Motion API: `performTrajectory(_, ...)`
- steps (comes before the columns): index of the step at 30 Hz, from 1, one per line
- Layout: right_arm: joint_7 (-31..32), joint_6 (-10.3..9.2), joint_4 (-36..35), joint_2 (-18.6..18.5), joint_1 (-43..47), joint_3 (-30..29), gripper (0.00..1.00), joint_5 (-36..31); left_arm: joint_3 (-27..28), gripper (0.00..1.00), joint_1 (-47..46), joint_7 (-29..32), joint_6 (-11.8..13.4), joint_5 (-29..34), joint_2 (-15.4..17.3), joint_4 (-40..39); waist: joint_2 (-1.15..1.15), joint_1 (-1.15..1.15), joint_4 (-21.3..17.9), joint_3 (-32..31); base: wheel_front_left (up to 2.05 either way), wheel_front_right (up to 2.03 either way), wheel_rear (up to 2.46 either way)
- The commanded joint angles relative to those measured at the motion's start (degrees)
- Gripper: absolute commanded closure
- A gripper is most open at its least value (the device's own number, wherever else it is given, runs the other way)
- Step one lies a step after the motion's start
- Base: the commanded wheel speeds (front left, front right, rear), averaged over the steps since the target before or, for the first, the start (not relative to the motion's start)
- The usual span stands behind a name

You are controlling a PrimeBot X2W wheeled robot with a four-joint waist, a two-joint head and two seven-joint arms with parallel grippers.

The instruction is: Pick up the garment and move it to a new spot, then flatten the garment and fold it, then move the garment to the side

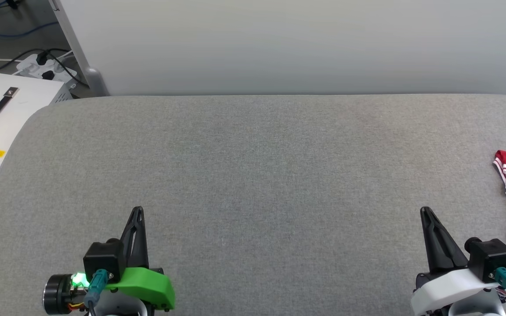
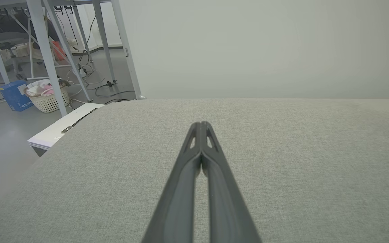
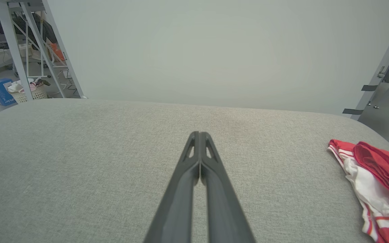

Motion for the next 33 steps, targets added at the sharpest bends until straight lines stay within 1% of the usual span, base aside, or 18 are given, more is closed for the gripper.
performTrajectory(1,0.4,-0.02,0.2,0.0,-1.2,0.1,1.00,-0.7,0.3,1.00,-0.8,0.3,-0.2,0.6,-0.2,-0.3,0.00,0.00,0.0,0.0,0.00,0.00,0.00)
performTrajectory(33,4.1,-0.03,0.4,0.1,-2.8,0.4,1.00,-2.6,0.8,1.00,-1.4,4.0,-0.3,1.7,-0.3,-1.0,0.00,0.00,-0.1,-0.4,0.00,0.00,0.00)
